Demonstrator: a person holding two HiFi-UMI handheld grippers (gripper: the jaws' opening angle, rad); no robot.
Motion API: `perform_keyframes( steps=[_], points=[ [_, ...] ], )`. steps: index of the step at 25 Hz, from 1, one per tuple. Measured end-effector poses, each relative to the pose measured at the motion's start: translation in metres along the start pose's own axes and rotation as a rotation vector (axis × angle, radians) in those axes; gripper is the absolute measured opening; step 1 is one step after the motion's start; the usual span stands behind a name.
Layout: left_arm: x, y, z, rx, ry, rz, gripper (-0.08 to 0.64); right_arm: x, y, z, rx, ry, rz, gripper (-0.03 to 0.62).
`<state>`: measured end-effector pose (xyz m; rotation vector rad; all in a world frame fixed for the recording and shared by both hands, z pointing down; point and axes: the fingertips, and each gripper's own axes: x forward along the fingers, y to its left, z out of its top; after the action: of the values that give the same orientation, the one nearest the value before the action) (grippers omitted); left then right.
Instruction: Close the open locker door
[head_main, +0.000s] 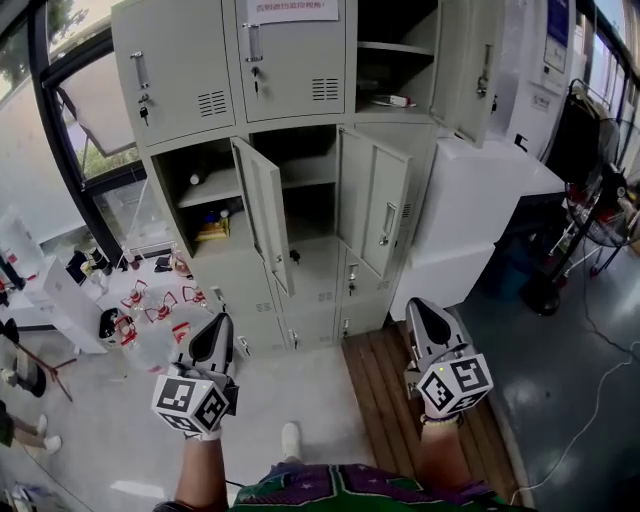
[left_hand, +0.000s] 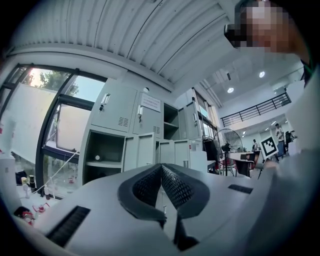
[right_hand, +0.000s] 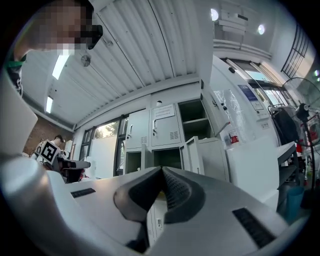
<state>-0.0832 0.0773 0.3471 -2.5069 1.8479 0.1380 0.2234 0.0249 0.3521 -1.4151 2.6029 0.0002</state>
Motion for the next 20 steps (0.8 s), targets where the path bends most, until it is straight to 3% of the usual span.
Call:
perform_keyframes(
  steps=[13, 18, 20],
  points=[
    [0.118, 0.108, 0.001, 0.017, 0.011, -0.165, 0.021, 0.152, 0.033, -0.001, -0.066, -0.028, -0.081, 0.007],
    [0.149, 0.133, -0.014, 0.105, 0.057, -0.228, 0.021, 0.178, 0.042, -0.007, -0.078, -0.01, -0.149, 0.008],
    [0.158, 0.141, -0.022, 0.106, 0.069, -0.243, 0.023, 0.184, 0.043, -0.011, -0.083, 0.003, -0.167, 0.007]
  ],
)
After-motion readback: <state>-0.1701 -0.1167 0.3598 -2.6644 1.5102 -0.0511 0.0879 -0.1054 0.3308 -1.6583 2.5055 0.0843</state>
